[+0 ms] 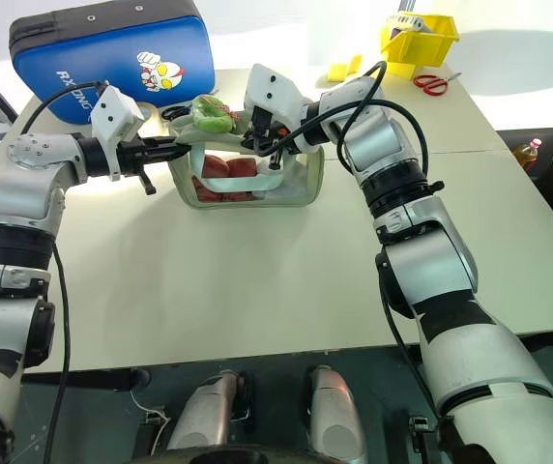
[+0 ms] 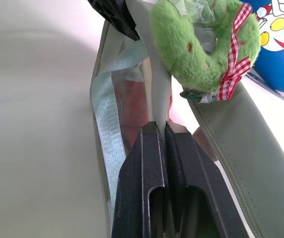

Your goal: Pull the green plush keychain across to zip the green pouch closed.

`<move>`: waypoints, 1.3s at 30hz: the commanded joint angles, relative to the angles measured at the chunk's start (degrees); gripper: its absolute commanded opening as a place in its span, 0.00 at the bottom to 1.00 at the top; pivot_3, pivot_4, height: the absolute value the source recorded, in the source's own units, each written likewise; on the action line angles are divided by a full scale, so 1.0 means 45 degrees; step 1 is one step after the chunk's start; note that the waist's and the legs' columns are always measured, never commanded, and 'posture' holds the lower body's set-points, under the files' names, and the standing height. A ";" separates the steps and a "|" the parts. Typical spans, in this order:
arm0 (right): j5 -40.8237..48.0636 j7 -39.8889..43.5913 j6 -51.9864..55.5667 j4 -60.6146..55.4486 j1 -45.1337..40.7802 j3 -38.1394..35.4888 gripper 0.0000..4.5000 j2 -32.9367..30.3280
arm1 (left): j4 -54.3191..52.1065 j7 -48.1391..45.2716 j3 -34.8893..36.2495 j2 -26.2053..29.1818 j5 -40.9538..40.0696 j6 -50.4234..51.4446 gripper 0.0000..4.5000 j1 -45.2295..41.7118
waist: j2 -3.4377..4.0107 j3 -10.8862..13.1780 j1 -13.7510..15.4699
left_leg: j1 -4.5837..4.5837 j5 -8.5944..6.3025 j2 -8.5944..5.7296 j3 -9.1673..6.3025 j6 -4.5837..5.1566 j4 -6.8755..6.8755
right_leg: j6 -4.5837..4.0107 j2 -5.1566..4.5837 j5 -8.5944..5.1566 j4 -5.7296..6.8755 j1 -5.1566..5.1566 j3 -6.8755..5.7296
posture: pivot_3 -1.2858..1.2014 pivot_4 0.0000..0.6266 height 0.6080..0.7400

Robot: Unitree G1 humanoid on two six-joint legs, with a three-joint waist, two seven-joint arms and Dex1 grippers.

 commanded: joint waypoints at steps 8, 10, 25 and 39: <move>0.0858 0.0147 0.0166 -0.0156 -0.1477 -0.1000 0.99 -0.0181 | -0.0332 -0.0026 0.0306 0.0295 0.0150 -0.0180 0.00 -0.0190 | 0.0002 0.0001 0.0001 | -0.0001 0.0000 0.0000 0.0000 0.0001 0.0000 | 0.0000 0.0000 0.0000 0.0000 -0.0001 0.0000 | 0.52 0.24 1.00; 0.0853 -0.0198 0.0104 -0.0095 -0.1680 -0.1051 0.99 0.0074 | -0.0440 -0.0122 0.0313 0.0333 0.0115 -0.0149 0.00 -0.0158 | 0.0001 0.0001 -0.0001 | -0.0001 -0.0001 0.0000 -0.0002 0.0002 0.0000 | 0.0000 0.0000 0.0000 0.0000 -0.0001 0.0000 | 0.52 0.24 1.00; 0.0129 -0.2078 -0.1623 0.2299 -0.1883 -0.0654 0.56 0.2088 | -0.0800 -0.0235 0.0404 0.0308 0.0009 0.0159 0.00 -0.0116 | 0.0000 0.0001 0.0048 | -0.0011 -0.0002 -0.0004 -0.0002 0.0002 0.0001 | -0.0001 -0.0004 0.0000 -0.0004 -0.0003 -0.0001 | 0.52 0.24 1.00; 0.0599 -0.3242 0.0264 0.0037 -0.1251 -0.2008 0.01 -0.0201 | -0.0726 -0.0274 0.0376 0.0209 -0.0013 0.0159 0.00 -0.0153 | 0.0000 0.0001 0.0158 | -0.0020 -0.0003 -0.0008 -0.0006 0.0004 0.0001 | 0.0000 -0.0009 0.0000 -0.0013 -0.0004 -0.0001 | 0.52 0.24 1.00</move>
